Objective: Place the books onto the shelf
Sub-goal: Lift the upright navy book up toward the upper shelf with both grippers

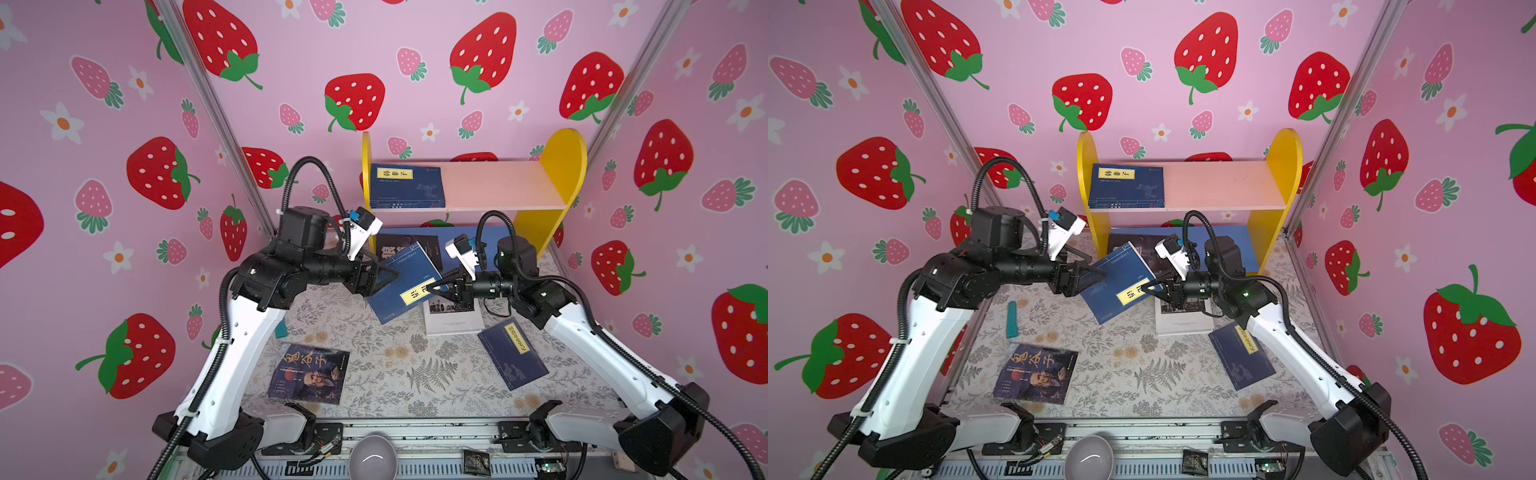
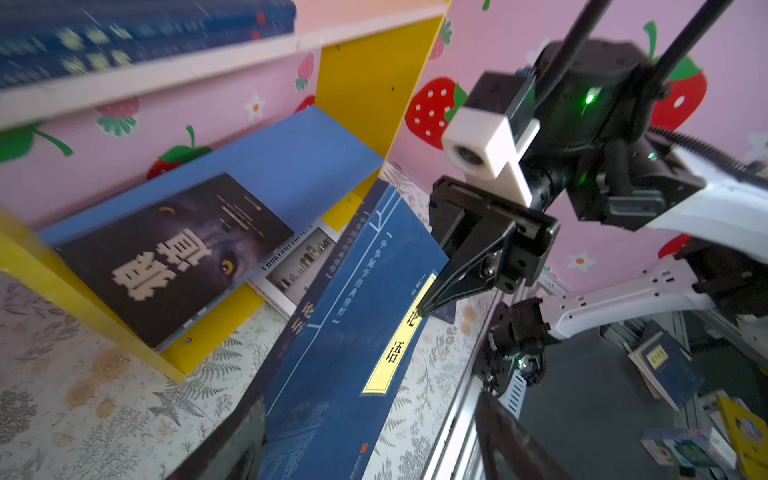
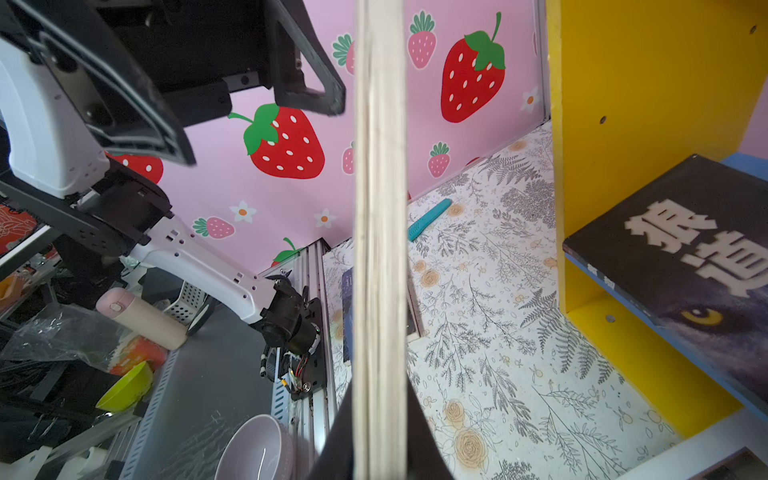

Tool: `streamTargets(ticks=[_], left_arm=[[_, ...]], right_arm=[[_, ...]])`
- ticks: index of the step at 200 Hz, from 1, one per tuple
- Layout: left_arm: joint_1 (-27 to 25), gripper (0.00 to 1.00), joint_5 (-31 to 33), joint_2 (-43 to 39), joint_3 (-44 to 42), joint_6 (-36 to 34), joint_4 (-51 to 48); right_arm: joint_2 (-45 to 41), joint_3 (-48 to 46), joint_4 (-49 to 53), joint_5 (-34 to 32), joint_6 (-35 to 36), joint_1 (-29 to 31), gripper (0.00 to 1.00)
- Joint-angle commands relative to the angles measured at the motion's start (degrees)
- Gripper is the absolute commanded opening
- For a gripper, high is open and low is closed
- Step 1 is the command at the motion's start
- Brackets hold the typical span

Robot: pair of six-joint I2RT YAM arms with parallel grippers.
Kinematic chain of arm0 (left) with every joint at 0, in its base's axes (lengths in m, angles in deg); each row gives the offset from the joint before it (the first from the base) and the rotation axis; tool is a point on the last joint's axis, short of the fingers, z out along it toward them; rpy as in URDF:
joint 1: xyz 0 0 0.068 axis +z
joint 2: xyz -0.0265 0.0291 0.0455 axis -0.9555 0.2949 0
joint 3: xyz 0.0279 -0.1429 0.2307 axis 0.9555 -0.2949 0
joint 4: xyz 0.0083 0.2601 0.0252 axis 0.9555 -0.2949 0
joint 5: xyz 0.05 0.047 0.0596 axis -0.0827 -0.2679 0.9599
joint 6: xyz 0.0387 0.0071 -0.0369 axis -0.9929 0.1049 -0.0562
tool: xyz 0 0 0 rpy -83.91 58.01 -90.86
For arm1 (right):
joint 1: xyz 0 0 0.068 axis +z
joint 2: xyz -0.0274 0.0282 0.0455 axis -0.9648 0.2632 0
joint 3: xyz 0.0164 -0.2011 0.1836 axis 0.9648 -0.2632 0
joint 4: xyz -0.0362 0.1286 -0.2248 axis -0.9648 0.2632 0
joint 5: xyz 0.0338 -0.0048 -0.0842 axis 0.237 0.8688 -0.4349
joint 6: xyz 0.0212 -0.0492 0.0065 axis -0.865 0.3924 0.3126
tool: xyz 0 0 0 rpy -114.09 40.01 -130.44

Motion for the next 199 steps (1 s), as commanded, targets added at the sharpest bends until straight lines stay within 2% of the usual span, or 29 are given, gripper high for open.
streamTargets(ticks=[1, 33, 53, 68, 105, 124, 158, 170, 184, 199], left_arm=[[-1.07, 0.79, 2.48, 0.37, 1.02, -4.02, -5.16], [-1.11, 0.77, 3.06, 0.83, -1.62, -3.77, -3.06], [-1.06, 0.74, 7.38, 0.97, -1.86, -3.81, -2.39], [-0.86, 0.76, 10.34, 0.5, -1.86, -4.16, -1.74], [-0.54, 0.78, 8.55, 2.11, -1.6, -4.63, -1.05], [-0.5, 0.77, 4.61, 3.47, -1.12, -5.2, -1.45], [-0.54, 0.63, -3.99, 4.63, -0.62, -6.65, -3.55], [-0.54, 0.52, -5.65, 4.35, -0.72, -6.83, -3.6], [-0.54, 0.32, -7.4, 3.88, -0.47, -7.1, -3.68], [-0.54, 0.18, -8.31, 3.56, -0.29, -7.02, -3.93]], right_arm=[[-0.44, -0.46, 0.47, 3.16, 3.52, 0.22, 0.13], [-0.35, -1.17, 0.0, 4.35, 3.67, 0.22, 0.12], [-0.15, -1.19, 0.4, 5.58, 4.33, 0.23, 0.11], [-0.25, -1.46, 0.47, 6.49, 4.62, 0.22, 0.11], [-1.48, -2.75, -1.56, 9.33, 4.47, 0.23, 0.11], [-1.5, -2.63, -1.7, 9.73, 4.64, 0.24, 0.11], [-0.67, -2.9, -3.59, 9.64, 5.69, 0.14, 0.11], [0.12, -2.77, -4.95, 9.88, 5.56, -0.03, 0.11], [1.35, -2.05, -5.44, 10.02, 5.86, -0.21, 0.12], [2.33, -1.07, -5.61, 10.27, 5.97, -0.52, 0.11]])
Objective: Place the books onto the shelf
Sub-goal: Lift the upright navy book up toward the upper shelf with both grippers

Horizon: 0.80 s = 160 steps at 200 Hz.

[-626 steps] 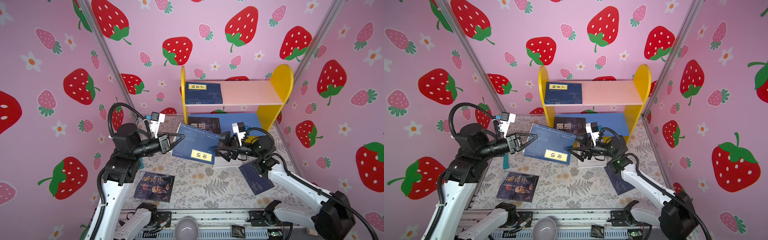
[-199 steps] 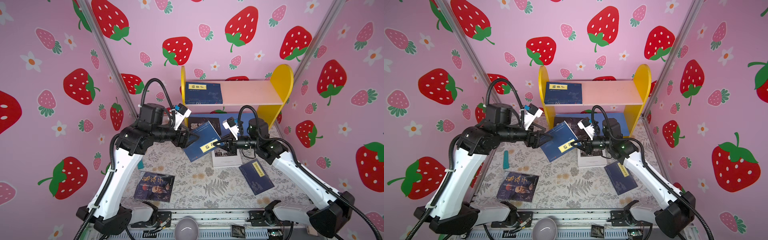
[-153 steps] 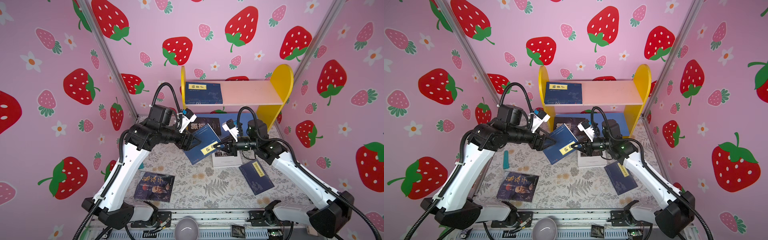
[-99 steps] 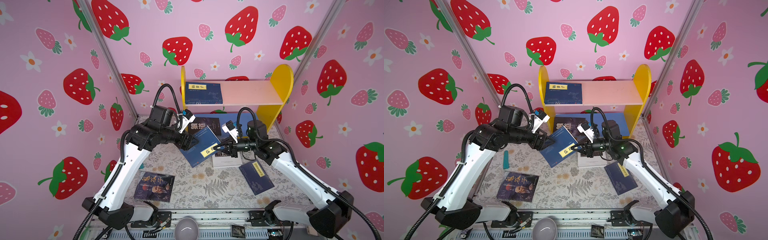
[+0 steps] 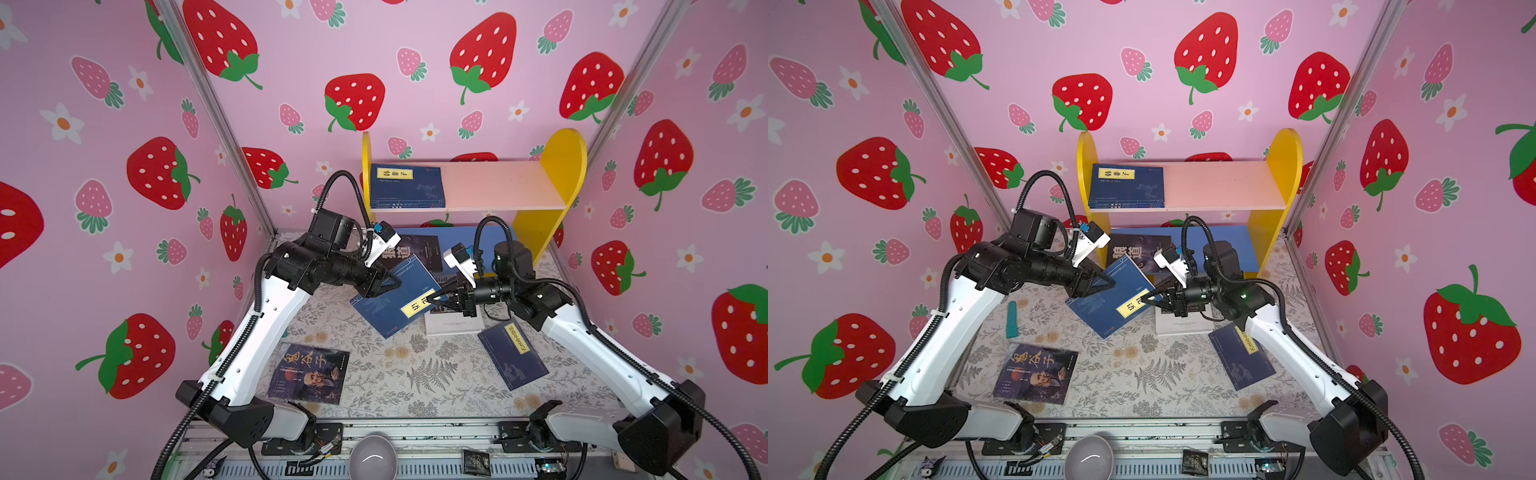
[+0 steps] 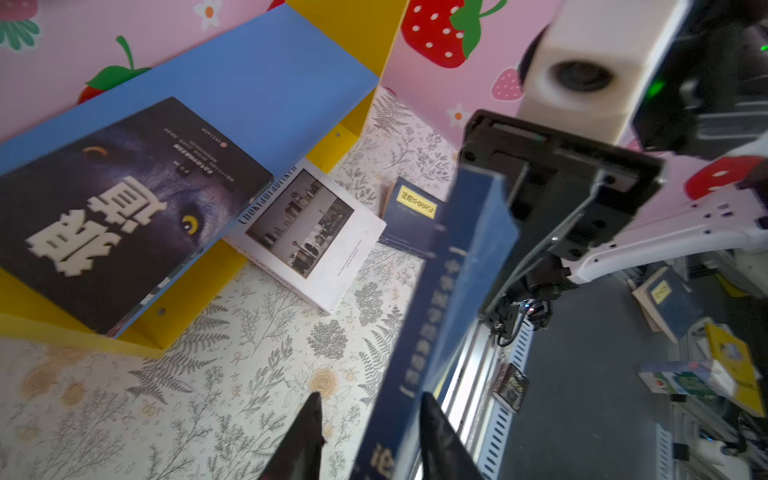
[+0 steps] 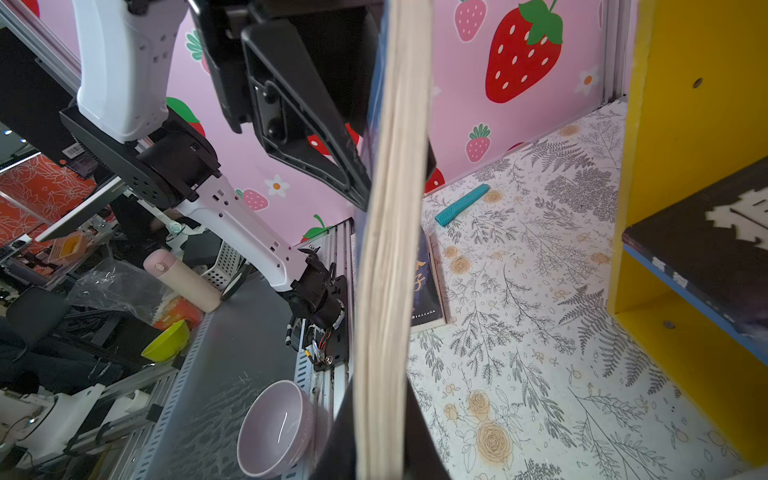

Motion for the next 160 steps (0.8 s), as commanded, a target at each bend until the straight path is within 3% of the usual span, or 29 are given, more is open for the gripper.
streamTargets(ticks=[1, 16, 26, 45, 66, 83, 99, 119, 144, 160], left_arm=[[-0.24, 0.17, -5.71, -1.1, 1.66, -1.71, -1.77], [-0.28, 0.0, -5.71, -1.47, 1.45, -1.22, -1.32], [-0.28, 0.0, -5.77, -1.62, 1.43, -0.59, -0.61], [-0.28, 0.0, -4.57, -2.35, 1.56, 2.52, 2.51], [-0.02, 0.0, -1.27, -5.03, 1.74, 10.05, 10.48], [0.26, 0.0, 0.35, -8.84, 0.4, 18.83, 21.92], [0.25, 0.0, 5.98, -12.52, -1.68, 28.0, 35.04], [0.2, 0.0, 18.89, -15.49, -4.55, 37.75, 49.09], [0.15, 0.0, 35.35, -14.78, -6.52, 46.49, 61.49], [0.15, 0.0, 39.51, -12.58, -8.16, 49.85, 71.26]], right_arm=[[1.46, 1.68, -4.77, 2.7, 2.77, -0.19, 0.12], [1.84, 2.28, -6.59, 2.78, 1.79, -0.32, 0.12], [1.97, 2.62, -7.93, 2.7, 1.1, -0.39, 0.14], [1.62, 2.75, -11.78, -1.4, -1.99, -0.86, 0.26], [0.55, 2.35, -17.38, -9.13, -7.86, -1.91, 0.59], [-1.36, 2.29, -20.12, -19.57, -12.29, -2.65, 0.73], [-3.79, 1.27, -24.72, -27.63, -16.48, -3.09, 0.83], [-6.62, -1.13, -31.92, -36.86, -23.0, -3.29, 1.0], [-7.51, -4.52, -45.21, -38.36, -31.4, -3.3, 1.0], [-6.5, -7.27, -55.44, -36.66, -38.93, -3.16, 1.0]])
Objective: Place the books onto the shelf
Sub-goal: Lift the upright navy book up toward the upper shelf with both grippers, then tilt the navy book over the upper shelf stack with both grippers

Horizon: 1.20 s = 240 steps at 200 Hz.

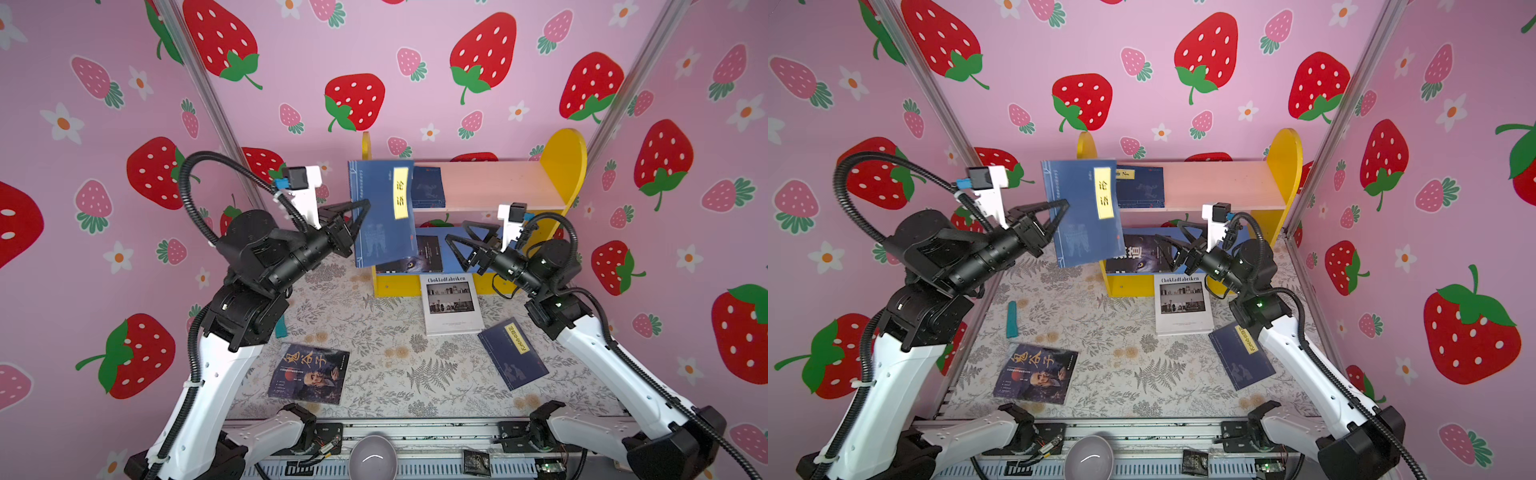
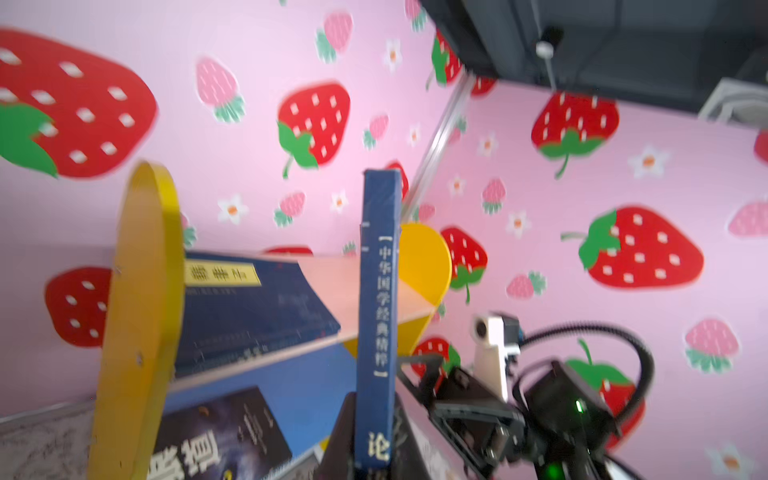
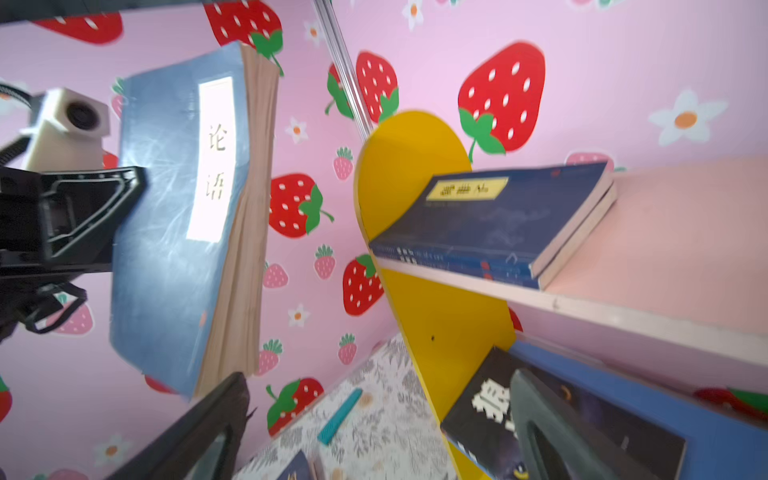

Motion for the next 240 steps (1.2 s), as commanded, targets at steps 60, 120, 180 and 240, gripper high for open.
streamTargets(ticks=[60, 120, 180, 240], left_arm=[[-3.26, 0.0, 14.55, 15.05, -2.28, 22.56, 43.97], [-8.67, 0.0, 15.55, 16.22, -5.68, 23.99, 46.38], [-10.4, 0.0, 12.65, 15.8, -8.63, 25.08, 49.62], [-9.88, 0.61, 6.96, 13.31, -6.75, 16.93, 38.87]], right_arm=[[15.23, 3.09, -38.16, 4.9, -28.26, 7.02, 1.0], [20.47, 7.91, -42.11, -0.18, -31.31, 8.04, 1.0], [20.96, 8.26, -42.01, -5.28, -32.33, 7.92, 0.34], [18.18, 6.84, -35.45, -5.99, -34.13, 5.05, 0.05]])
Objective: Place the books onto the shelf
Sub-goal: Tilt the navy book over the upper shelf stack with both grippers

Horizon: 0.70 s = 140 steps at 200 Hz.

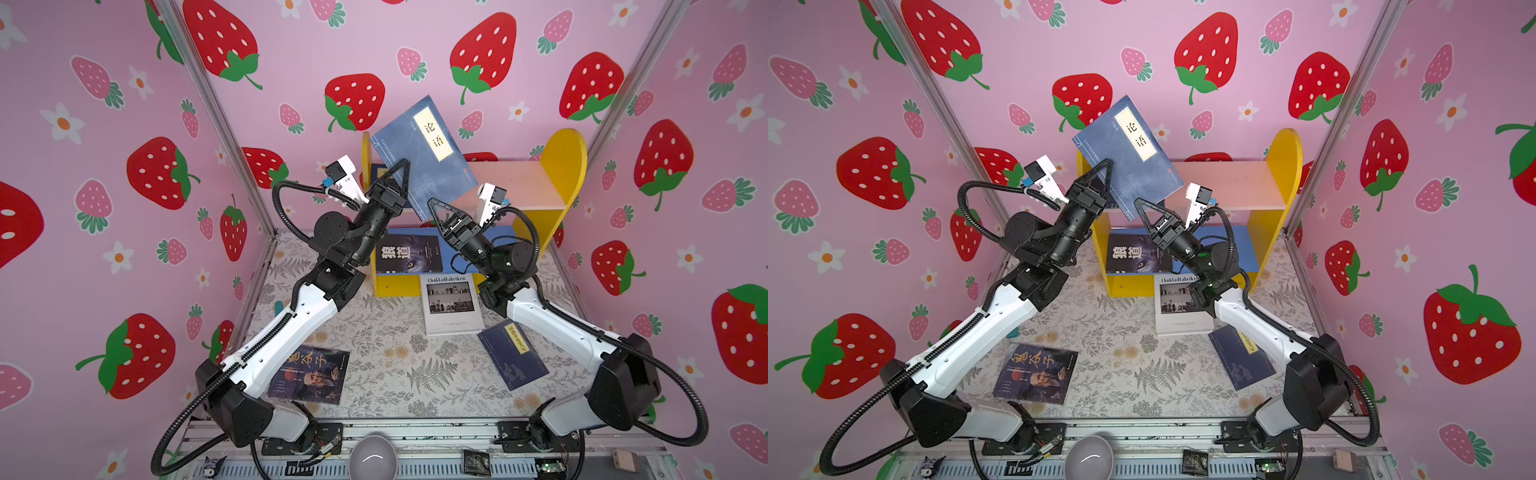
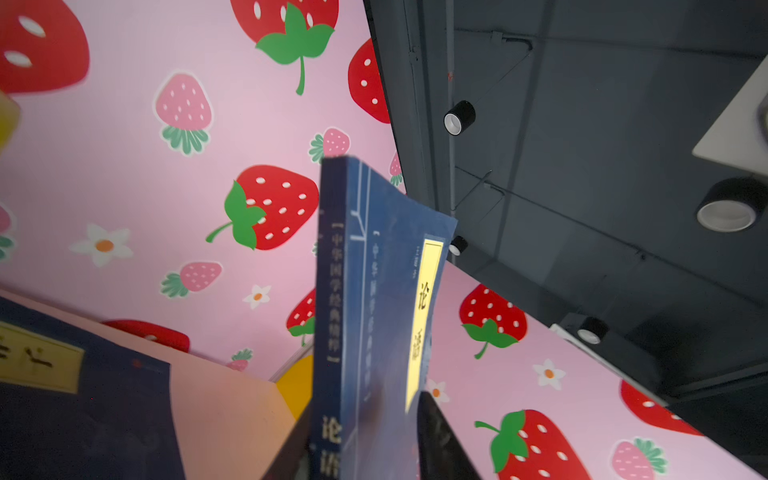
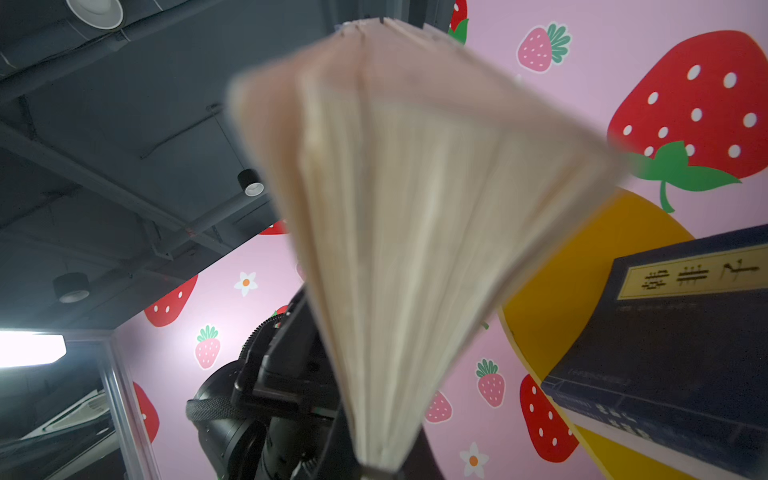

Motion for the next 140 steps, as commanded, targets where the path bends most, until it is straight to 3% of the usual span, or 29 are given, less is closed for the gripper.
streamTargets(ticks=[1, 25, 53, 81, 140], left_arm=[[0.23, 0.62, -5.33, -3.75, 2.93, -6.11, -6.1], [3.29, 0.73, -8.09, -7.16, 8.19, -14.91, -26.16], [9.78, 0.77, -19.36, -8.91, 15.24, -20.25, -46.06], [15.43, 0.77, -32.12, -9.06, 17.72, -18.6, -51.58], [16.44, 0.76, -40.05, -5.56, 19.78, -16.75, -53.99]], right_arm=[[-2.79, -0.83, 1.25, -1.79, -2.3, -2.51, 0.05], [-4.96, 0.35, 5.47, 9.07, -3.8, -8.18, 0.05], [-6.6, 1.76, 9.28, 24.3, -7.68, -14.97, 0.05], [-7.82, 1.53, 9.59, 34.03, -12.77, -18.72, 0.04], [-13.46, 2.3, 12.91, 38.93, -12.74, -19.29, 0.04]])
